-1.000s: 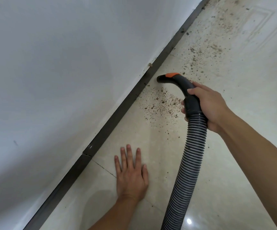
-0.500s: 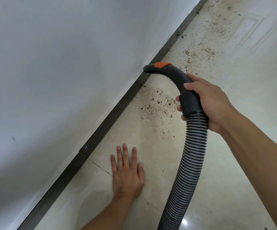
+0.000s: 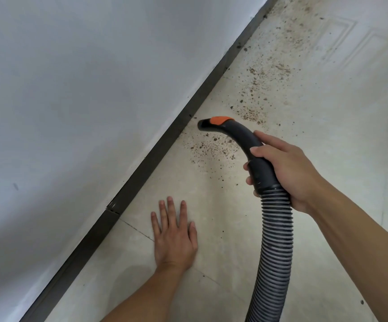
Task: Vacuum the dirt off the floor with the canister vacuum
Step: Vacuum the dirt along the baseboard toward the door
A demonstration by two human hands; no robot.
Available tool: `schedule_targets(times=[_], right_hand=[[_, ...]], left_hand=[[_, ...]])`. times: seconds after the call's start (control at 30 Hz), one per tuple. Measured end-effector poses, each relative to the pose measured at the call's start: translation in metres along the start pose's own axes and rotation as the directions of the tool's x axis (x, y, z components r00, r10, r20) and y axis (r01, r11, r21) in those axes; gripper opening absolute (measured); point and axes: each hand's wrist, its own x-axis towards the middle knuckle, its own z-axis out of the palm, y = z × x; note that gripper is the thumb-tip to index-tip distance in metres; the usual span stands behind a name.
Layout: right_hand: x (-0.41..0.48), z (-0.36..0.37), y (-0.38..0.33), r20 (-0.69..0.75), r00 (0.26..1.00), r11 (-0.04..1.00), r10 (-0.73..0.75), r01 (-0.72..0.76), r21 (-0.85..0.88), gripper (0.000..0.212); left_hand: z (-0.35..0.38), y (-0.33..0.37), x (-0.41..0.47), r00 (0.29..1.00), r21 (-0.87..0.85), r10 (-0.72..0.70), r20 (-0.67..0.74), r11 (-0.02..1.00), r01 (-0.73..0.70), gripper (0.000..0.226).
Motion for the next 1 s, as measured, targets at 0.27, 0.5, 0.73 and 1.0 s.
schedule_targets(times=[0.27,0.5,0.73,1.0], right_hand=[[0.047,0.002,-0.007,-0.079,0.996,0.998,0.032,-0.027,0.058,0.05],[0.064,0.02,-0.011,-0.022,0.999,0.999,0.039,-0.038,0.015,0.049],[0.051,0.02,-0.008,0.017,0.997,0.997,0.071,-0.071,-0.018,0.048],[0.035,0.026,-0.002,0.05,0.995,0.995,0.091,-0.089,-0.047,0.048]], left_hand=[[0.001,0.001,0.0,1.0,0.012,-0.008,-0.006,1.0,0.008,0.062],[0.001,0.0,0.0,1.0,0.005,-0.008,-0.011,1.0,0.008,0.062],[0.0,-0.001,-0.001,1.0,-0.001,-0.007,-0.017,1.0,0.007,0.062],[-0.001,0.0,-0.001,1.0,-0.002,-0.006,-0.019,1.0,0.006,0.062]])
